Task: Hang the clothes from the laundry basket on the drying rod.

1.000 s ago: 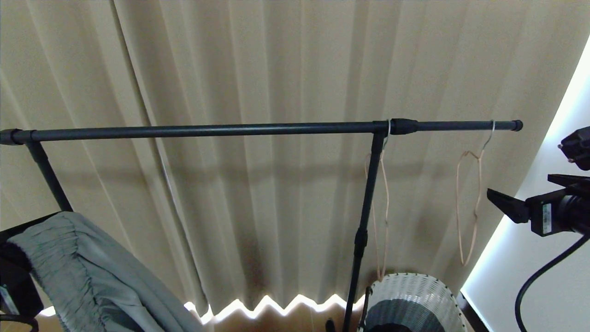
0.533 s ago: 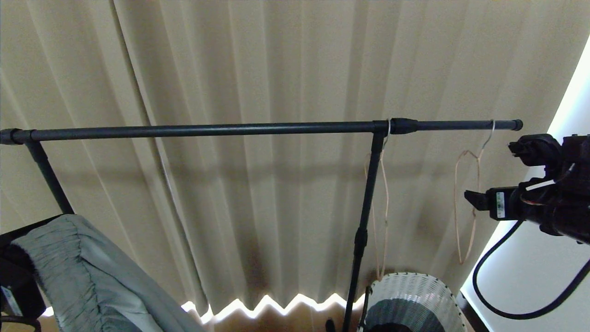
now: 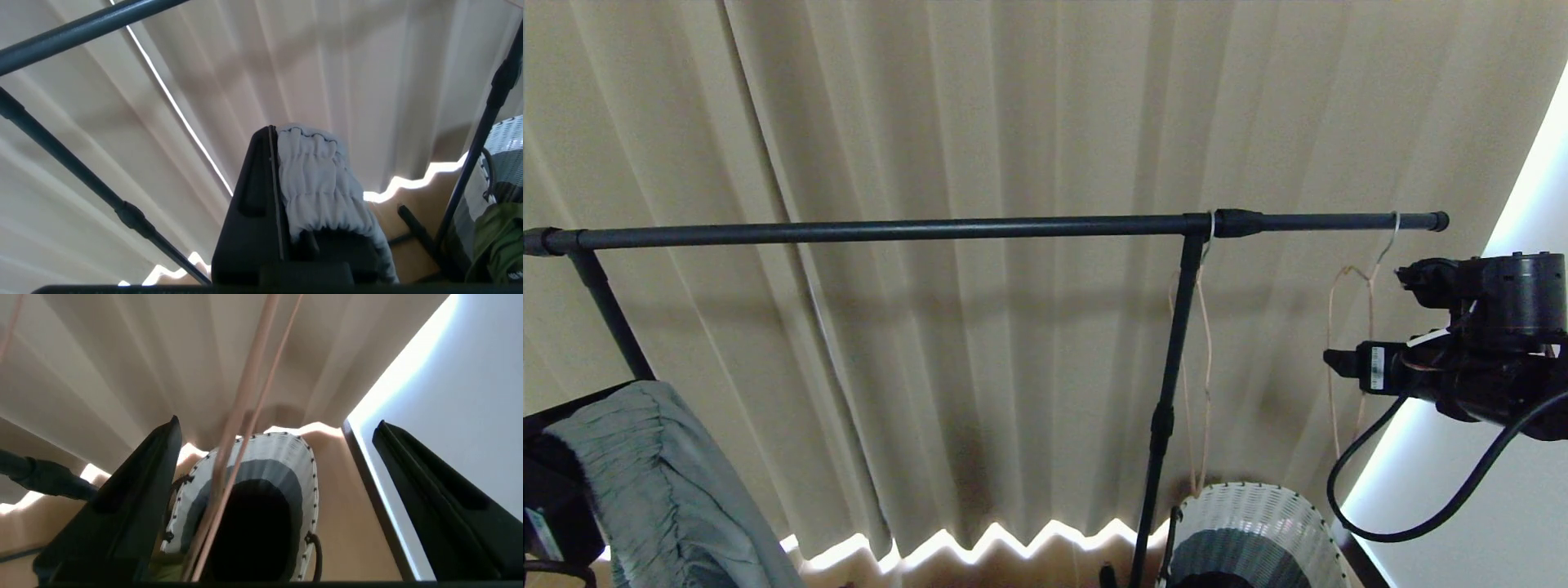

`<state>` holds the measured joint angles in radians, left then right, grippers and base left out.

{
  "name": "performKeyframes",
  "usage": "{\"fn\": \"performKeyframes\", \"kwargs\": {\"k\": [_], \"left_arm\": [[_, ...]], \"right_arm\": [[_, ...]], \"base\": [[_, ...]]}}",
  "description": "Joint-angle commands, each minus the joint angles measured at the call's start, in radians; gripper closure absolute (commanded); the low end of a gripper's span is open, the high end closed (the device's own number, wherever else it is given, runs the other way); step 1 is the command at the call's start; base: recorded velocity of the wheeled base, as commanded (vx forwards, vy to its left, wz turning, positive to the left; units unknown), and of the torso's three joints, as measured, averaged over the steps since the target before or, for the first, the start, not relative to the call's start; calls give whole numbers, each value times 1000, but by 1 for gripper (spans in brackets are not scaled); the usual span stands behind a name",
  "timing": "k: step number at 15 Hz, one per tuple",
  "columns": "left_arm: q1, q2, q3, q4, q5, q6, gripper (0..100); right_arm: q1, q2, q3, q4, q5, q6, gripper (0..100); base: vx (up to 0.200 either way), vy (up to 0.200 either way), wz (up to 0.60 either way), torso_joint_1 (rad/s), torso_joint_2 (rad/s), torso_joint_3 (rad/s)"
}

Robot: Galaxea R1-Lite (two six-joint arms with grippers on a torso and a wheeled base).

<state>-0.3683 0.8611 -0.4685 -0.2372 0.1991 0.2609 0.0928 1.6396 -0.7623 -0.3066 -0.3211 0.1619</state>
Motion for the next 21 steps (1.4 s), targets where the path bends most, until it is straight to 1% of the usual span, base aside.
{"fn": "performKeyframes", "kwargs": {"k": [1,2,4,9,10,21], "left_arm": [[0,1,1,-1,0,0,100],[0,-1,2,-1,0,0,100],[0,-2,10,-1,0,0,100],[0,-4,18,-2,0,0,100],[0,-4,19,-2,0,0,100],[0,-7,27,-2,0,0,100]], "right_arm": [[1,19,0,-2,-1,2,0],[1,28,-5,0,-3,19,0],[1,40,-9,-2,-21,21,0],[-2,48,-15,-2,-23,27,0],[-4,48,-15,-2,-23,27,100],[-5,13,-9,-17,-27,27,100]], "base": [[0,0,0,0,0,0],[0,0,0,0,0,0],[0,0,0,0,0,0],[0,0,0,0,0,0],[0,0,0,0,0,0],[0,0,0,0,0,0]]}}
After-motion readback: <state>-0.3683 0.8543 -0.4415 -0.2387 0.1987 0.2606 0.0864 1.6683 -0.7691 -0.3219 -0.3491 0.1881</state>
